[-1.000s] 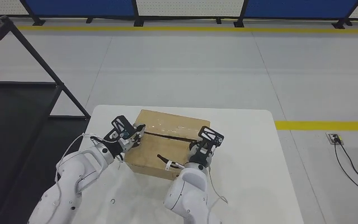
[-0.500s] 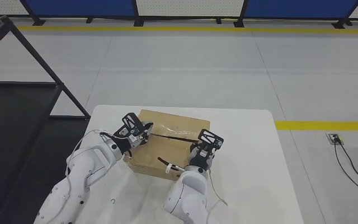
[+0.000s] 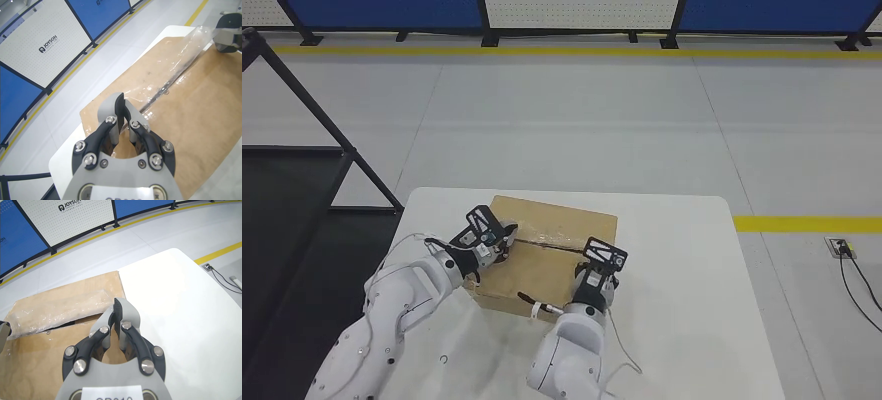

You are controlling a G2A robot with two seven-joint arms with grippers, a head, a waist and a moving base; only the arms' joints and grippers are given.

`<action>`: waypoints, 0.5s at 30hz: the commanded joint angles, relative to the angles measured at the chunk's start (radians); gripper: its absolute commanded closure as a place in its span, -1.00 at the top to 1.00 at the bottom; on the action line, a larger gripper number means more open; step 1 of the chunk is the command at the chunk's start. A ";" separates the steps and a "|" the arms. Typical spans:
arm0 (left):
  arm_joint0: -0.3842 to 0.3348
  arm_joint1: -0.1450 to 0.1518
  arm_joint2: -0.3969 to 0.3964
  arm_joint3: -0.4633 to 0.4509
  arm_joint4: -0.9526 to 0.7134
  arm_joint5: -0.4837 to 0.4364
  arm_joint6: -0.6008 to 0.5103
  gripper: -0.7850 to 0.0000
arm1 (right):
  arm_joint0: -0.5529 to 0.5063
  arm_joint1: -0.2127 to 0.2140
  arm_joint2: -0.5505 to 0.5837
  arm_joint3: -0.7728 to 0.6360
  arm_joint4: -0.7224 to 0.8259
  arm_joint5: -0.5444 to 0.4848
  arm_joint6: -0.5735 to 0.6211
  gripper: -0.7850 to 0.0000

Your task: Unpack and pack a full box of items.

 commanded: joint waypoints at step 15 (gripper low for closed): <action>0.006 0.005 -0.053 0.000 -0.004 -0.006 0.003 -1.00 | -0.020 0.008 -0.002 -0.048 -0.019 -0.030 0.029 -1.00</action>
